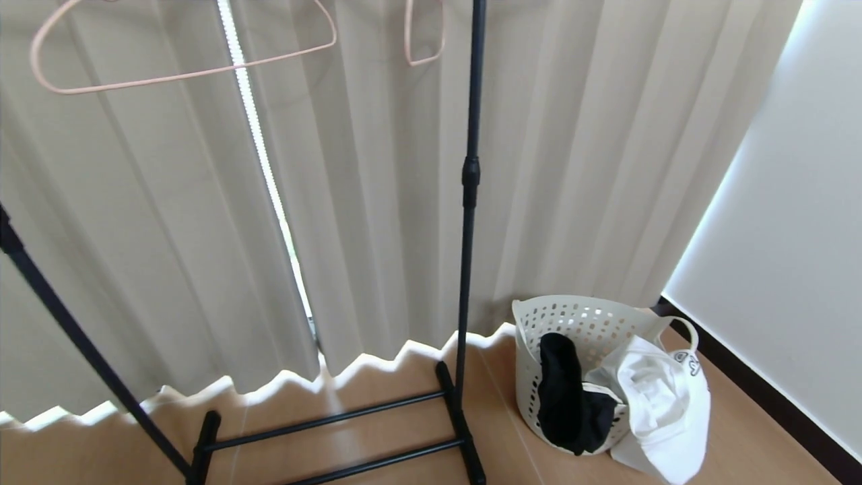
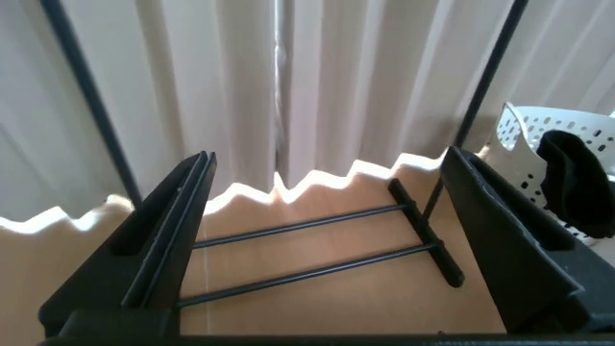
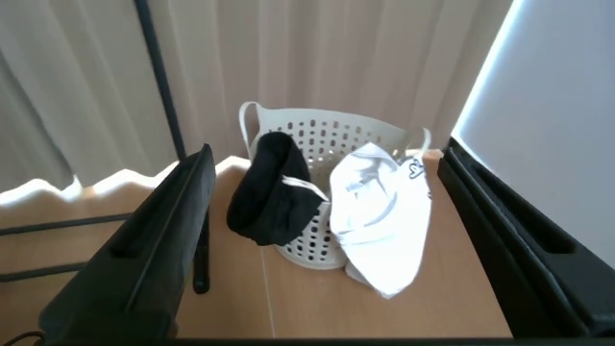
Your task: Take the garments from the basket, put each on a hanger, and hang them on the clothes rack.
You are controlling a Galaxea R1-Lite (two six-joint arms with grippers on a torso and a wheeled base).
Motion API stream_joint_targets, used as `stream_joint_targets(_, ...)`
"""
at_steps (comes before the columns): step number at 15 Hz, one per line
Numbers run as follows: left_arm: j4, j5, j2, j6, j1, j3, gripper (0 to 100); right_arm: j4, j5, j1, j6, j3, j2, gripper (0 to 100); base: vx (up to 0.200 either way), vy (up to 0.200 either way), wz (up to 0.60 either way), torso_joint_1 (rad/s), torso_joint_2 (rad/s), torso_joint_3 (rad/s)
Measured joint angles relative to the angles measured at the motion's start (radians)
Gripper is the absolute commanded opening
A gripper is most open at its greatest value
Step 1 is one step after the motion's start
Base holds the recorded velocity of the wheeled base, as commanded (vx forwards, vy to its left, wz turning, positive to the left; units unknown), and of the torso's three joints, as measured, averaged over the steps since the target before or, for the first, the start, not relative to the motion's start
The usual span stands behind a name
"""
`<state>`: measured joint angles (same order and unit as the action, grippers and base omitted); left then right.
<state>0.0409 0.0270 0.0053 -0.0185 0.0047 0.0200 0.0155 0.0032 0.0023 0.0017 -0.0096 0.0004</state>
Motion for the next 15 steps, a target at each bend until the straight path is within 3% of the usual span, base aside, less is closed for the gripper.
stream_joint_targets(5,-0.001,0.000,0.000,0.000,0.000,0.000,100,0.001,0.000,0.000,0.001,0.000,0.000,100,0.000,0.000,0.00,0.000,0.00,0.000)
stream_joint_targets(8,-0.001,0.000,0.000,0.000,0.000,0.000,100,0.001,0.000,0.000,0.001,0.000,0.000,100,0.200,0.000,0.00,-0.002,0.00,0.004)
stream_joint_targets(12,-0.001,-0.007,0.000,-0.004,-0.001,0.000,100,0.001,0.000,0.000,0.000,0.000,0.000,100,0.000,0.000,0.00,0.000,0.00,0.000)
stream_joint_targets(15,-0.001,-0.007,0.000,-0.004,0.000,0.000,100,0.001,0.000,0.001,0.001,0.000,0.000,100,0.000,0.000,-0.40,0.003,0.00,0.002)
